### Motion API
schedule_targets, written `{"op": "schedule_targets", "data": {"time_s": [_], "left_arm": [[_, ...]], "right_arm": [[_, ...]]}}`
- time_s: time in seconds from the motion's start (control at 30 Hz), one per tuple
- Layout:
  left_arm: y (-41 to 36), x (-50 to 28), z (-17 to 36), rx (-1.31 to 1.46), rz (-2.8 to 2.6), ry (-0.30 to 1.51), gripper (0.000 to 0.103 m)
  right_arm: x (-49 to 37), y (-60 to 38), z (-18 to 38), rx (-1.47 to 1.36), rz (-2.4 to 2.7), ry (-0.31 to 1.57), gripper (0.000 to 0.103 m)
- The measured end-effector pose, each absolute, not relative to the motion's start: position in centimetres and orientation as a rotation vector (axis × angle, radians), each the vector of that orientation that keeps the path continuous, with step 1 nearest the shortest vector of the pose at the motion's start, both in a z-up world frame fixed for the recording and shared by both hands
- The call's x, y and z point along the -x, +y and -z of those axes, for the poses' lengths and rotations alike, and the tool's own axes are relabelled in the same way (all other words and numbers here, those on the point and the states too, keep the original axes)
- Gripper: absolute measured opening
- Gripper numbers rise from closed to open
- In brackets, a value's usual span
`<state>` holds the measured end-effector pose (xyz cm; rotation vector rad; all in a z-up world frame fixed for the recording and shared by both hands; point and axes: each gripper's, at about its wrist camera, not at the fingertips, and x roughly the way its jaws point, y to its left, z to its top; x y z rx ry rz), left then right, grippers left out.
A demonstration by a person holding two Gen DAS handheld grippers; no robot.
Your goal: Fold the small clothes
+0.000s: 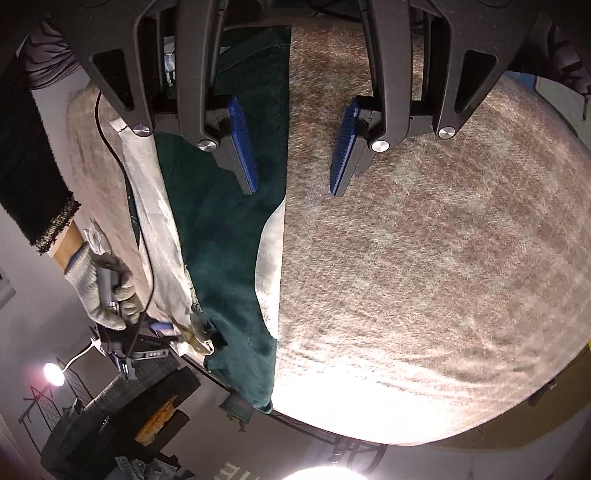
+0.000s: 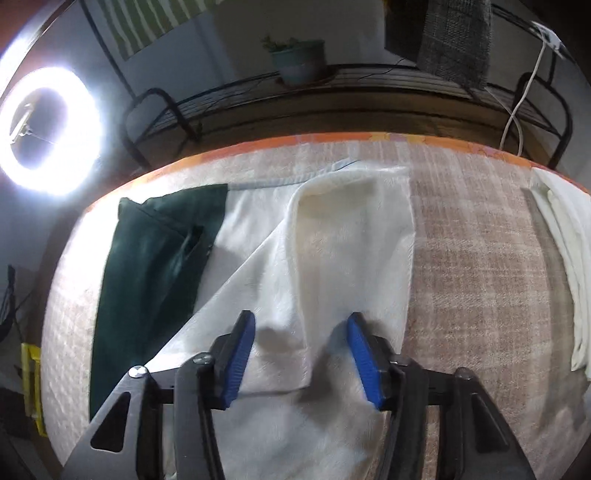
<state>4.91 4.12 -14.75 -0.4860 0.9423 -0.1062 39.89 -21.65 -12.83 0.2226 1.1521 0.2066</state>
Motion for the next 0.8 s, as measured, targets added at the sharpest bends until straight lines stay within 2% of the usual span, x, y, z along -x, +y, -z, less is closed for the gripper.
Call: {"op": "schedule_targets", "data": {"time_s": [0.07,0.1,0.33,0.37,0.47,0.53,0.73,0.8], "left_arm": [[4.1,-4.9,14.6,0.486,0.109,0.938,0.04],[4.1,-5.0,14.6,0.487,0.109,0.934,0.04],[4.0,-5.2,14.4,0.479,0.109,0.925,0.04],[4.0,-5.2,14.3,0.478,0.107,0.924,0.04],[4.1,-5.0,13.8,0.466,0.093,0.902,0.04],[4.2,-4.8,13.3,0.445,0.082,0.88,0.04],[4.6,-4.0,12.6,0.421,0.071,0.851,0.04],[4.8,-3.7,12.2,0.409,0.061,0.837,0.04]], "right_arm": [[-40.1,-21.0,12.3,-0.192,-0.248,1.18,0.004],[-40.3,-20.7,11.8,-0.17,-0.252,1.176,0.0],[-43.9,-18.6,7.2,-0.349,-0.369,1.073,0.001],[-44.7,-17.9,7.3,-0.362,-0.379,1.073,0.005],[-46.2,-15.5,8.7,-0.37,-0.399,1.129,0.055],[-45.5,-14.9,8.5,-0.389,-0.436,1.104,0.049],[-40.2,-18.0,5.6,-0.425,-0.43,1.0,0.048],[-38.3,-19.7,5.1,-0.438,-0.403,0.99,0.04]]}}
